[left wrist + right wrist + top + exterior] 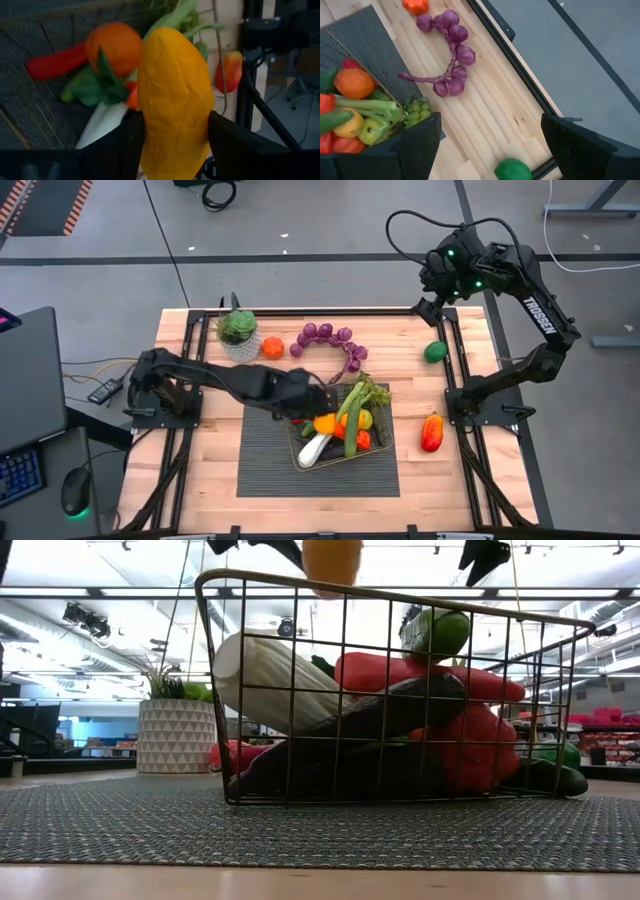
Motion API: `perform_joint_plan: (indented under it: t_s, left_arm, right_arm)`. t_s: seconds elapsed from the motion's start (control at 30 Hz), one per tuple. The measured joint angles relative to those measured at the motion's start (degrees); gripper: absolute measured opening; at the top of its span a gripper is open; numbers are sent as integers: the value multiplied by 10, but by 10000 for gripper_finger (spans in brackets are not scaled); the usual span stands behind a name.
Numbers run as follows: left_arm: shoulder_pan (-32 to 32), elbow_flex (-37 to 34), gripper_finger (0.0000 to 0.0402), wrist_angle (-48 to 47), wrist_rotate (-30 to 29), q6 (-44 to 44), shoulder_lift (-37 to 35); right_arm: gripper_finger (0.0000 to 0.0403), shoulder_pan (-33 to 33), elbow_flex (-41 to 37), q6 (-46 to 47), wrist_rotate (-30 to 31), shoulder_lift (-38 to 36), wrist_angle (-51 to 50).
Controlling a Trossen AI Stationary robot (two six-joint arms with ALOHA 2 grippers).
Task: Build produce basket
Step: Put the yellow mango into the gold wire basket, then adjust the gold wire basket on the gray mat
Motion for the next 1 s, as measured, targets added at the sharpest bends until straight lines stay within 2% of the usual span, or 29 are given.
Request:
perform_joint_plan:
  t_s: [0.13,0.4,0.73,0.9,1.0]
  left_arm:
    - [-12,0,223,-24,6,-30,15]
    - [-12,0,264,-173,53,-44,16]
    - [-11,-4,272,-184,55,-39,33]
    - [-18,-24,272,-184,111,-41,50]
    - [-22,-31,272,-185,121,-40,62]
  right_arm:
    - [347,-1,0,1,-4,-6,-6]
    - [347,-1,0,18,-10,-10,-2]
    - [347,-1,0,34,-13,-10,7]
    - [347,-1,0,38,-13,-10,12]
    - [347,-2,0,38,-13,-10,16]
